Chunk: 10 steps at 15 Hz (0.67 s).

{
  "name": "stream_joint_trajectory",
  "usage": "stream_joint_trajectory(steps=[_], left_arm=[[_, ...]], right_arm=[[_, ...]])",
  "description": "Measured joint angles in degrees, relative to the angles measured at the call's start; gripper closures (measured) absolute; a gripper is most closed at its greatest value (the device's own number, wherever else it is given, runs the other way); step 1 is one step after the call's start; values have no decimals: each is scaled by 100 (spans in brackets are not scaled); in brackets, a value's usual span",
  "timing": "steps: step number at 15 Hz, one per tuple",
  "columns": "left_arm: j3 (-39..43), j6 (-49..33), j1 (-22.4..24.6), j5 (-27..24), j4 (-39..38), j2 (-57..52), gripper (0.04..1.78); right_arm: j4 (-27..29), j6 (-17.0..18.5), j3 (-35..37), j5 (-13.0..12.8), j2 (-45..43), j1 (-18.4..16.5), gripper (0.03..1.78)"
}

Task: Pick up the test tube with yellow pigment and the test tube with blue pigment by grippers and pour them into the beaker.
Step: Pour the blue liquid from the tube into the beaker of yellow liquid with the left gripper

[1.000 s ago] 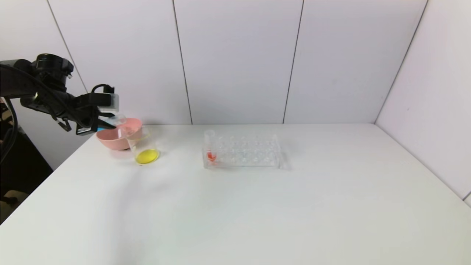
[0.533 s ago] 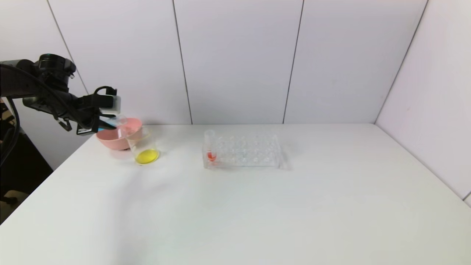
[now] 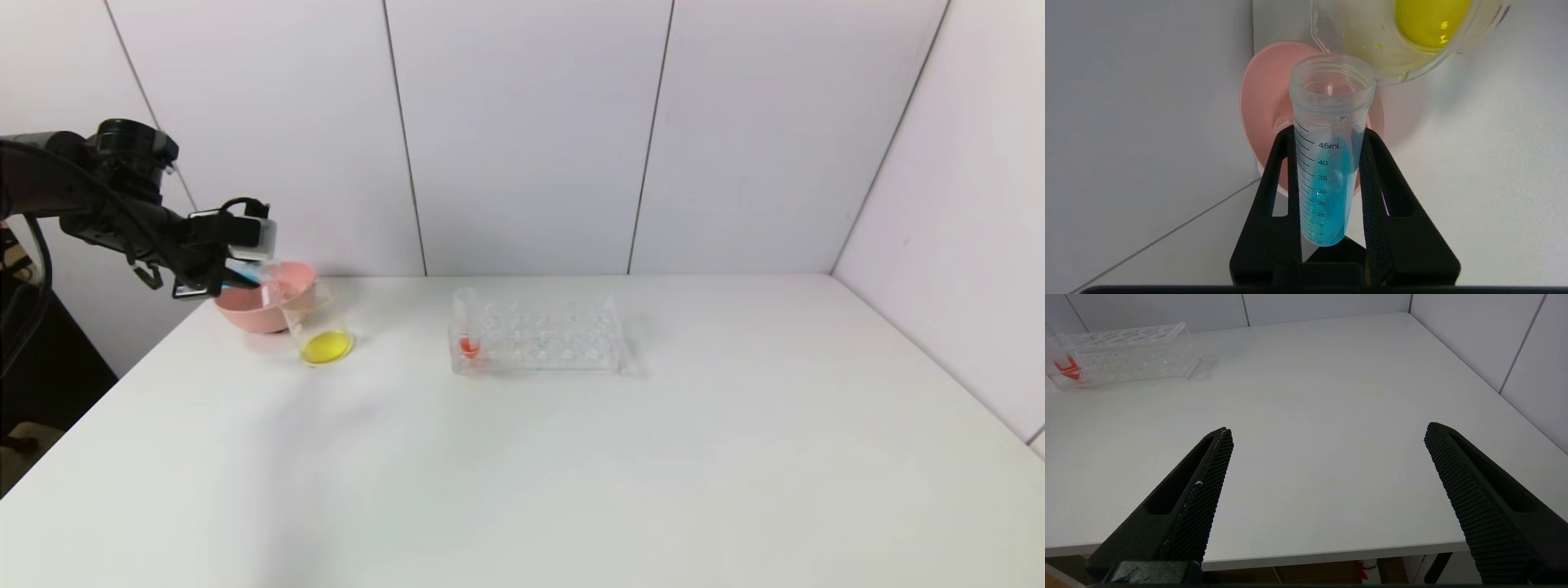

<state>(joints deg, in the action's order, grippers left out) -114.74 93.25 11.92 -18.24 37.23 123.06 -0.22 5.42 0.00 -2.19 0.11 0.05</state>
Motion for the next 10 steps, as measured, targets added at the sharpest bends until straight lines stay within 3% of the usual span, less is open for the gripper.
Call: stream_joint_trajectory(steps=[10], left_arm=[[-23,350,-90,319,4,-73,138]], right_arm=[[0,0,0,0,0,-2,10]])
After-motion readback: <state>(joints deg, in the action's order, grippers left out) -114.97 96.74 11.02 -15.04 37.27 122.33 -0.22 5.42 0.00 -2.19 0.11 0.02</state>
